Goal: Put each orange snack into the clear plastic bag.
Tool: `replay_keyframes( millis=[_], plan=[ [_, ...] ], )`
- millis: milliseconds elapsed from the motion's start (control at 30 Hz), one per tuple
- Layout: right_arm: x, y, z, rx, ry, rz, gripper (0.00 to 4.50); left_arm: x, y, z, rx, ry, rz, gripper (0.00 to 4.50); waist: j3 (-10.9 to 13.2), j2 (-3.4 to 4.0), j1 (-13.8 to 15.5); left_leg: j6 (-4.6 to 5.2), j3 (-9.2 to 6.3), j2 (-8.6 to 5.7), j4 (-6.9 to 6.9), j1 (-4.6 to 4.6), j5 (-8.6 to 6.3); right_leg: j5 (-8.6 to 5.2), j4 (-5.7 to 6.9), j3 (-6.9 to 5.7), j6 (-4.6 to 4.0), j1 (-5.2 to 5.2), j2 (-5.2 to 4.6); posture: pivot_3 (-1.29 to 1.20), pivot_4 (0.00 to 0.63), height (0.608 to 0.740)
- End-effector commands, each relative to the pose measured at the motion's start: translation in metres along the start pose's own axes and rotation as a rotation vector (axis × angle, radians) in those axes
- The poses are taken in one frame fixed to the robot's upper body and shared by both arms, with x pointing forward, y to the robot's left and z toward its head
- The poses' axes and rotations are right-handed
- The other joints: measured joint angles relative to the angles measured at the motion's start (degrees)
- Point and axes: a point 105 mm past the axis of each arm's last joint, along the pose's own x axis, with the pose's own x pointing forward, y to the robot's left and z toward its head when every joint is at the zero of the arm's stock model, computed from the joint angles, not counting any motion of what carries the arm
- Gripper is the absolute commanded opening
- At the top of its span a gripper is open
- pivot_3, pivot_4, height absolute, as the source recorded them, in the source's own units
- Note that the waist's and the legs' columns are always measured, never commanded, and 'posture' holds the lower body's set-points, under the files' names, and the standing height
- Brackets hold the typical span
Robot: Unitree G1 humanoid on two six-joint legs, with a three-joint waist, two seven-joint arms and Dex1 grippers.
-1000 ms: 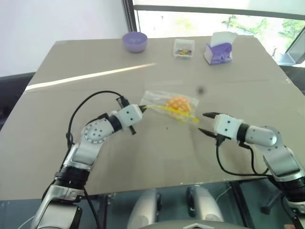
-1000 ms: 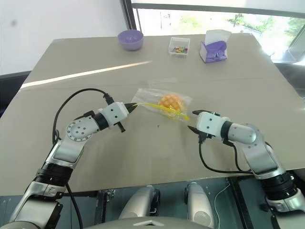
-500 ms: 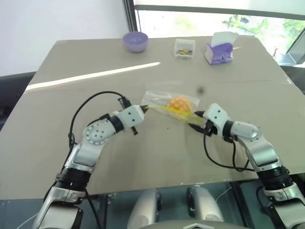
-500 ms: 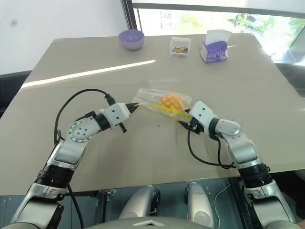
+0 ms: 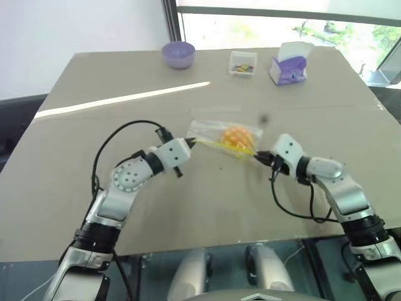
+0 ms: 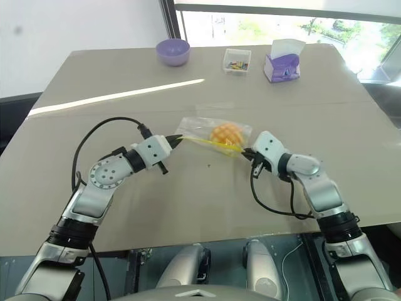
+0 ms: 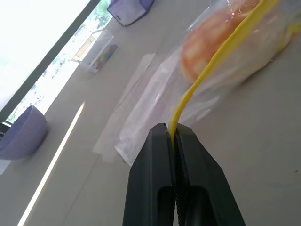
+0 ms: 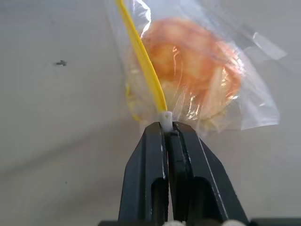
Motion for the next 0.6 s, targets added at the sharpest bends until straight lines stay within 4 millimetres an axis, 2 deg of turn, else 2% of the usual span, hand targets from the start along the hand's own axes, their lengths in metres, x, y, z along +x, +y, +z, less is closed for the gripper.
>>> replay_keyframes(
  millis=[33,133,200,300,367,500,567,600],
  plan=[
    [-0.034,-0.037,0.049,-0.122,-0.111,-0.061,0.04,-0.014,0.037,0.029,-0.072,-0.084,0.041,0.0,0.0,0.02,0.0,0.0,0.0,0.0,0.0,0.0,0.0,0.0,0.0,0.0,0.0,0.0,0.0,0.0,0.15,0.74],
    [-0.055,-0.039,0.08,-0.162,-0.16,0.041,0.04,-0.023,0.049,0.05,-0.169,-0.139,-0.039,0.0,0.0,0.01,-0.1,0.0,-0.04,0.04,0.03,-0.17,0.0,0.0,0.03,-0.04,0.0,-0.16,0.02,0.0,0.15,0.74],
    [-0.062,-0.04,0.091,-0.182,-0.173,0.068,0.04,-0.026,0.056,0.059,-0.222,-0.171,-0.062,0.0,0.0,0.01,-0.1,0.0,-0.05,0.09,0.03,-0.17,0.0,-0.01,-0.01,-0.07,-0.01,-0.15,0.06,0.0,0.15,0.74],
    [-0.063,-0.069,0.112,-0.24,-0.202,-0.042,0.04,-0.021,0.088,0.079,-0.375,-0.264,0.02,0.0,0.0,0.0,-0.1,0.01,-0.03,0.09,0.08,-0.22,0.0,0.0,-0.02,-0.07,0.0,-0.16,0.06,0.0,0.15,0.74],
    [-0.058,-0.091,0.108,-0.273,-0.168,-0.13,0.04,-0.012,0.095,0.078,-0.415,-0.26,0.033,0.0,0.0,0.0,-0.1,0.01,-0.03,0.07,0.21,-0.29,0.0,0.0,-0.01,-0.09,0.02,-0.17,0.05,0.0,0.15,0.74],
    [-0.04,-0.127,0.094,-0.318,-0.118,-0.278,0.04,0.016,0.097,0.053,-0.359,-0.152,0.066,0.0,0.0,-0.02,-0.1,-0.03,-0.01,-0.1,0.28,-0.19,0.02,0.01,0.02,-0.08,0.01,-0.06,0.06,0.0,0.15,0.74],
    [-0.035,-0.139,0.093,-0.372,-0.1,-0.336,0.04,0.029,0.111,0.05,-0.318,-0.142,0.153,0.0,0.0,-0.02,-0.1,-0.12,0.0,-0.14,0.27,-0.19,0.08,0.01,0.02,-0.08,0.01,-0.05,0.07,0.0,0.15,0.74],
    [-0.033,-0.141,0.095,-0.389,-0.109,-0.347,0.04,0.034,0.117,0.054,-0.293,-0.163,0.186,0.0,0.0,-0.04,-0.1,-0.23,0.01,-0.15,0.28,-0.23,0.14,0.01,0.04,-0.08,0.0,-0.1,0.07,0.0,0.15,0.74]
  ],
)
